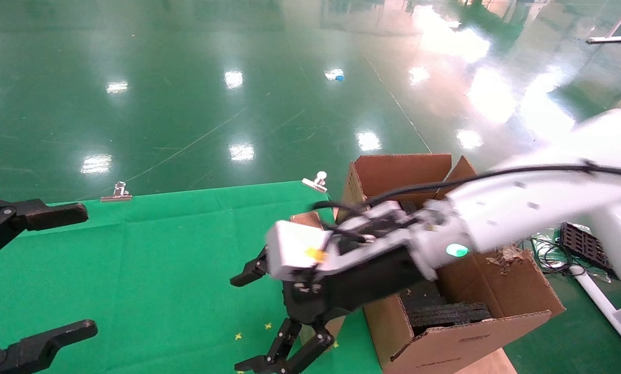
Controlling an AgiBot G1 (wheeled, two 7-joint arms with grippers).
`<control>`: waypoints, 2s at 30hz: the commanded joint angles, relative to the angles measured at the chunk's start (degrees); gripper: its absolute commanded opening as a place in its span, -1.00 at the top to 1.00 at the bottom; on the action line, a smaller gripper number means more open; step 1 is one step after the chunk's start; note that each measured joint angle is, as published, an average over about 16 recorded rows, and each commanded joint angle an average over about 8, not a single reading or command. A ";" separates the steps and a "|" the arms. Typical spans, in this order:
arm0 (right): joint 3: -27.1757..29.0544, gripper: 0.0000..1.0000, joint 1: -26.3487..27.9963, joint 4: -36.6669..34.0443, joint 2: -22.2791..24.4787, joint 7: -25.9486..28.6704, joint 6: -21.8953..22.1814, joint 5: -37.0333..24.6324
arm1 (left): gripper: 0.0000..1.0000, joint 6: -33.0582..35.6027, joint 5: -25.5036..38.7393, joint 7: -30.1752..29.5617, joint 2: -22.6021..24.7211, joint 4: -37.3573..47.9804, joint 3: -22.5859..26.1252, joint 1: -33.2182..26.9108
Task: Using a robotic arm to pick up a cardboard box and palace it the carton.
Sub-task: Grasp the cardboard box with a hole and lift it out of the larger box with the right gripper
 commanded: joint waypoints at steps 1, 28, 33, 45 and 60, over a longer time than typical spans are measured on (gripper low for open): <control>-3.91 -1.00 3.80 -0.24 -2.30 2.89 -1.12 -5.32 | -1.00 0.00 -0.01 0.00 0.00 0.00 0.01 0.00; -47.94 -1.00 39.99 0.74 -8.98 16.84 0.46 -12.59 | -1.00 -0.05 -0.09 0.06 -0.05 0.00 0.13 -0.03; -49.52 -1.00 40.27 0.76 -9.45 17.30 1.30 -12.64 | -1.00 -0.06 -0.10 0.07 -0.06 0.00 0.15 -0.03; -51.43 -1.00 41.00 -4.54 -10.15 32.16 2.21 -12.67 | -1.00 -0.08 -0.14 0.10 -0.08 0.00 0.20 -0.04; -50.08 -1.00 37.52 -24.99 -12.85 48.30 1.84 -3.91 | -1.00 -0.11 -0.18 0.13 -0.11 0.00 0.26 -0.06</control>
